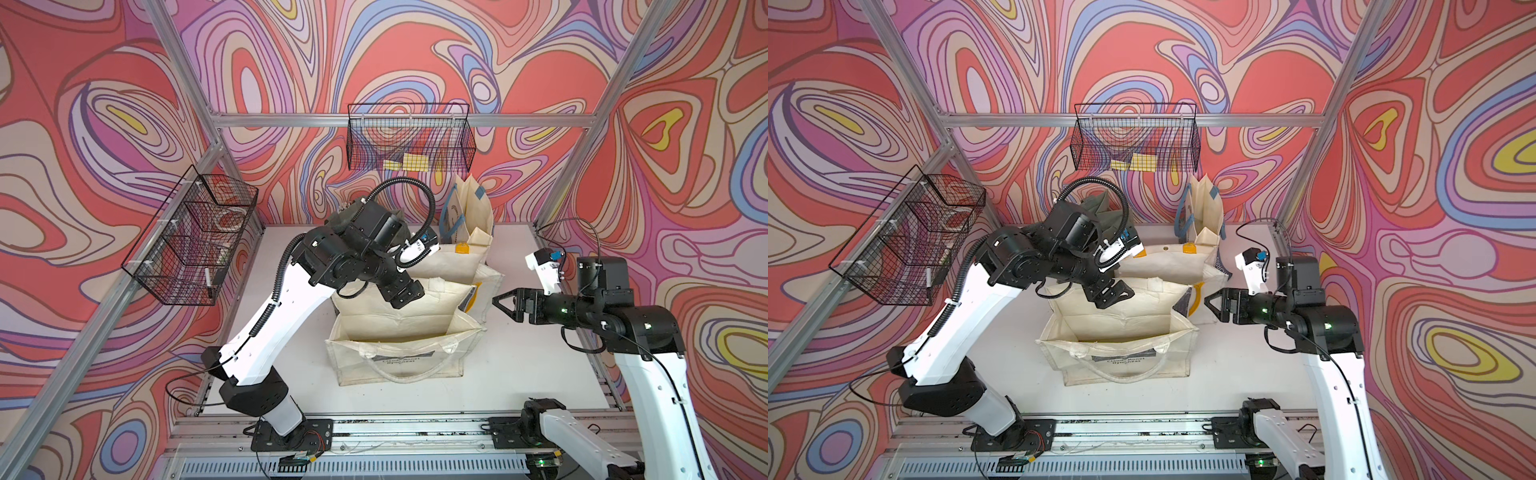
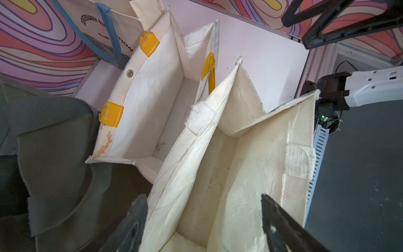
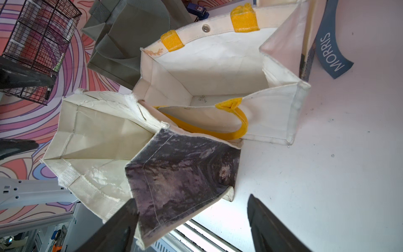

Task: Put away the canvas bag
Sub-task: Press the canvas bag at the center of the board.

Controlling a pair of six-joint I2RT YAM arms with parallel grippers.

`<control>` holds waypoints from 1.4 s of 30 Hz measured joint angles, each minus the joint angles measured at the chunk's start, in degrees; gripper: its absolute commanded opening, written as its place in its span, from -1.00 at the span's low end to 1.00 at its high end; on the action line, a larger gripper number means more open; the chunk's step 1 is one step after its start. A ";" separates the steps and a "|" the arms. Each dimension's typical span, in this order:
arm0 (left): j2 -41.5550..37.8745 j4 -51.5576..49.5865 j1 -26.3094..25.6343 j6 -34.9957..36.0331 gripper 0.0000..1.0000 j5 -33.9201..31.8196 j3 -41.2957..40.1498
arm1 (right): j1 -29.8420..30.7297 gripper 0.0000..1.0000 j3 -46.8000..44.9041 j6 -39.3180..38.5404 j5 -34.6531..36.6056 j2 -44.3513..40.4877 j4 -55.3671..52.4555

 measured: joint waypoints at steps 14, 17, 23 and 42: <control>6.43 0.00 0.02 0.90 0.61 0.90 0.04 | 5.99 0.63 -4.70 -5.16 4.37 -0.92 3.52; 6.62 -0.02 0.09 0.90 0.53 1.62 0.02 | 11.76 0.66 -4.59 -6.75 8.17 0.66 4.74; 6.86 0.00 1.88 0.87 0.39 4.37 -1.75 | 21.18 0.71 -3.54 -10.19 15.56 3.45 7.61; 7.34 2.71 2.54 0.68 0.49 6.51 -5.20 | 21.38 0.71 -4.17 -21.14 14.99 -3.61 11.34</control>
